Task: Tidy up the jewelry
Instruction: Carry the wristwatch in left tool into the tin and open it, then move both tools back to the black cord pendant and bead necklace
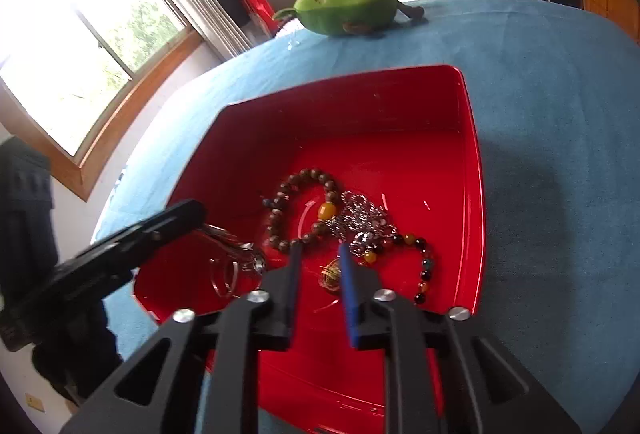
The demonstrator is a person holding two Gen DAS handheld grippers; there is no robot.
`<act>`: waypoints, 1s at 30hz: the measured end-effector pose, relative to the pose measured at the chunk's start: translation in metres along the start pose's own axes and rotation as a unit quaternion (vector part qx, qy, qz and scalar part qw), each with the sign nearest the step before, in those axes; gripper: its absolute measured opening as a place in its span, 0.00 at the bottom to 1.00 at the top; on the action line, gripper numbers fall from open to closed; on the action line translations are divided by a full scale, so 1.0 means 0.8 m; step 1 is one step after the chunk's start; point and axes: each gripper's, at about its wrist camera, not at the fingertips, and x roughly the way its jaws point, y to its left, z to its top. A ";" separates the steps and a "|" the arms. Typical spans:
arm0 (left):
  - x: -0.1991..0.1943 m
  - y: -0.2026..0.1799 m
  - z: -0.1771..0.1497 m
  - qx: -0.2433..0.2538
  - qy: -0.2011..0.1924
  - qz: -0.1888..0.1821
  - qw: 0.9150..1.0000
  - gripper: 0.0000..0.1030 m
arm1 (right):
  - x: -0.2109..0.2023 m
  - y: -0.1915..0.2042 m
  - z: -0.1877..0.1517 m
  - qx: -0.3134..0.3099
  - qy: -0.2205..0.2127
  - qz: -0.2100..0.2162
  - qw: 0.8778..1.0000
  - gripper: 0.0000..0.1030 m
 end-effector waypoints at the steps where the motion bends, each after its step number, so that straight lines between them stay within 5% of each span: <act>1: -0.003 0.001 0.001 0.001 -0.002 0.001 1.000 0.21 | -0.006 0.002 0.000 -0.005 -0.007 -0.006 1.000 0.28; 3: -0.016 0.001 0.003 -0.001 -0.013 -0.005 1.000 0.30 | -0.014 0.006 0.002 -0.009 -0.015 -0.011 1.000 0.28; 7: -0.051 -0.009 0.001 0.010 -0.044 -0.009 0.999 0.32 | -0.035 0.015 0.003 -0.013 -0.030 -0.006 0.999 0.28; 11: -0.084 -0.022 -0.006 0.015 -0.067 -0.009 0.998 0.48 | -0.068 0.031 0.001 -0.028 -0.056 -0.009 0.998 0.28; 17: -0.141 -0.042 -0.023 0.033 -0.089 0.010 0.995 0.56 | -0.108 0.044 -0.006 -0.029 -0.079 -0.010 0.996 0.28; 30: -0.159 -0.047 -0.121 0.109 -0.011 0.029 0.994 0.56 | -0.157 0.048 -0.089 -0.036 -0.083 -0.015 0.996 0.29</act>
